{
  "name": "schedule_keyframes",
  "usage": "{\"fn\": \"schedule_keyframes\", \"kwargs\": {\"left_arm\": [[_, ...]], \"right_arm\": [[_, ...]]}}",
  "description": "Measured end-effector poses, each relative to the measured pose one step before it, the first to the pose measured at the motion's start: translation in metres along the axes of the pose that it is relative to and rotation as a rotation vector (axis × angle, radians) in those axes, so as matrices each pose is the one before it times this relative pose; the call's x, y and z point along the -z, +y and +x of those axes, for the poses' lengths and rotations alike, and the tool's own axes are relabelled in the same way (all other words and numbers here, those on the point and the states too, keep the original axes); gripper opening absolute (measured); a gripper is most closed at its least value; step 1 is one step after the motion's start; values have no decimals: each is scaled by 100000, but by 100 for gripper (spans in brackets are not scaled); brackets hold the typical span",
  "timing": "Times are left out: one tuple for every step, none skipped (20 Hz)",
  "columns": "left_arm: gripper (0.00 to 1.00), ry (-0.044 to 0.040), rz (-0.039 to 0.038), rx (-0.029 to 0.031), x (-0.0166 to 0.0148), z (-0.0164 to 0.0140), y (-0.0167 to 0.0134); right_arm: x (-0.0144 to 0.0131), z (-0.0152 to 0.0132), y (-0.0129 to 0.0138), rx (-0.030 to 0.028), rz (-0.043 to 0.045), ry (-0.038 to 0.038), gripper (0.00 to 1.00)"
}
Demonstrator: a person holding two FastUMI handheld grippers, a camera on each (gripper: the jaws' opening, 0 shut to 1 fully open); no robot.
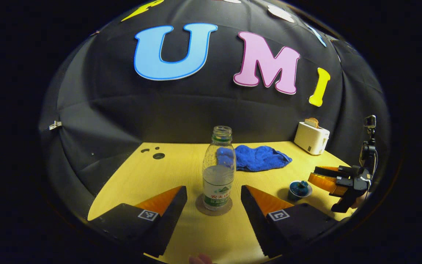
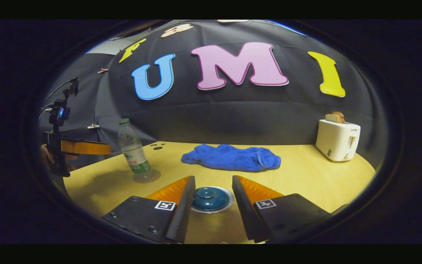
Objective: Open the teacup lid with one hand, grasp the water bottle and pour water into the teacup with the other hand; after pouring, place the water bottle on the coaster and then close the teacup lid.
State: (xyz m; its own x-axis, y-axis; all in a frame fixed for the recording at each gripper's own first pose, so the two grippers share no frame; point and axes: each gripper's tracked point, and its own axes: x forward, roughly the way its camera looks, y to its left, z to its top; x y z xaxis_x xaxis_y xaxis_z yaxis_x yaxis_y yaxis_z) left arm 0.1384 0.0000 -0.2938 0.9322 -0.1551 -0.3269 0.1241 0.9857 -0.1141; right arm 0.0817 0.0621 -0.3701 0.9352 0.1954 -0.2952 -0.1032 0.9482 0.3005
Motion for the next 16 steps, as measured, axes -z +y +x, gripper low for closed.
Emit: {"fn": "schedule_keyframes", "kwargs": {"left_arm": [[93, -1835, 63, -1040, -493, -698, -159], [93, -1363, 19, -707, -391, -817, -160], [93, -782, -255, -549, -436, -436, -388], [93, -353, -458, -400, -484, -506, -354], [93, -244, -453, -365, -502, -551, -451], [93, -525, -274, -9, -674, -526, -436], [93, -1367, 78, -512, -916, -689, -231], [93, -1505, 41, -387, -1016, -551, -339], [93, -1324, 215, -406, -953, -756, -296], [93, -960, 463, -722, -851, -783, -181], [93, -640, 447, -678, -815, -618, -155], [93, -625, 440, -928, -753, -693, -159], [93, -382, 301, -551, -738, -673, -41], [93, 241, 11, -607, -517, -582, -87], [93, 177, -596, -712, -523, -676, 88], [93, -51, -468, -211, -610, -630, -82]], "right_arm": [[-970, -390, -118, 428, -1085, -1242, 63], [-1199, -560, -141, 529, -965, -1255, 64], [-1250, -566, -122, 790, -679, -1283, 64], [-1378, -536, -9, 484, -260, -1267, 64], [-1464, -513, 22, 331, 130, -1278, 64], [-1218, -662, 170, 240, 156, -1143, 63], [-1331, -680, 133, 94, -395, -979, 63], [-1470, -576, 114, 267, -809, -1138, 63], [-1697, -470, -2, 295, -755, -1342, 63], [-1662, -531, -72, 402, -486, -1327, 63], [-1808, -508, -5, 477, -10, -1642, 63], [-1753, -546, 91, 215, -69, -1585, 64], [-1650, -491, 94, 218, -646, -1755, 64], [-1694, -482, 28, 294, -1131, -1616, 64], [-1573, -498, -20, 366, -1047, -1708, 64], [-1469, -499, 113, 15, -341, -1364, 64]]}}
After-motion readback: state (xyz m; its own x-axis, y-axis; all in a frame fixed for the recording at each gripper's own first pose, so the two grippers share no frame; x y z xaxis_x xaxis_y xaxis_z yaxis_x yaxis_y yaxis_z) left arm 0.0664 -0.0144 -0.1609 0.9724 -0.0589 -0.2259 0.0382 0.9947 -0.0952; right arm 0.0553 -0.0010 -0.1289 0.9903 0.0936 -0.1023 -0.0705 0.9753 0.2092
